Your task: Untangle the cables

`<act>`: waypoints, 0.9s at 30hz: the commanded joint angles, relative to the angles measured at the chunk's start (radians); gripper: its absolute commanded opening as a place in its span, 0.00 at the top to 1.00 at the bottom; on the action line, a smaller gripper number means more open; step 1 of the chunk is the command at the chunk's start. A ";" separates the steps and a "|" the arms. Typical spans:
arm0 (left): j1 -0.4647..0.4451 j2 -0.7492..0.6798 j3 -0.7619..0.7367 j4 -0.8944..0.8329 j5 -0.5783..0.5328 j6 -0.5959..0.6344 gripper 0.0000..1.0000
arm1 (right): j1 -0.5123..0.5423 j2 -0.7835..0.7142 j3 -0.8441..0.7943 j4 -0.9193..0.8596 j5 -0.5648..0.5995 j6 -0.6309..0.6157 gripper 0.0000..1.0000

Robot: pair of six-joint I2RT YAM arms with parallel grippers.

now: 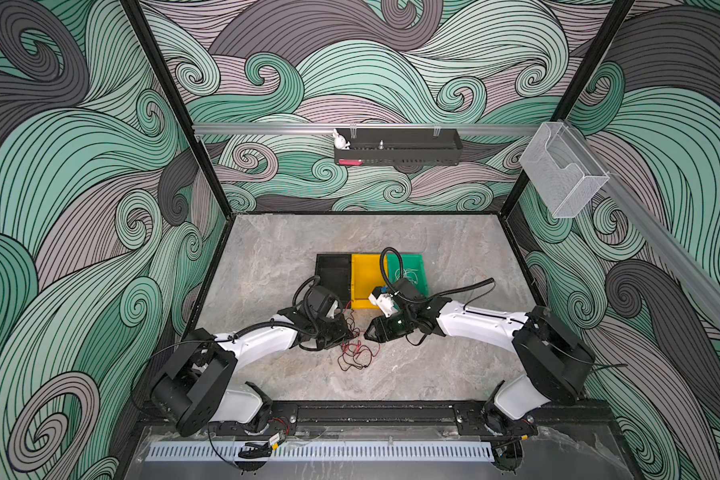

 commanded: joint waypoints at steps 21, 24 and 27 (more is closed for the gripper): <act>0.008 -0.229 0.055 -0.259 -0.151 0.064 0.58 | 0.050 0.004 0.044 -0.023 0.051 -0.137 1.00; 0.012 -0.252 0.075 -0.296 -0.187 0.089 0.58 | 0.071 -0.028 0.045 -0.043 0.085 -0.172 1.00; 0.021 -0.262 0.101 -0.334 -0.199 0.114 0.57 | 0.082 -0.060 0.046 -0.058 0.109 -0.194 1.00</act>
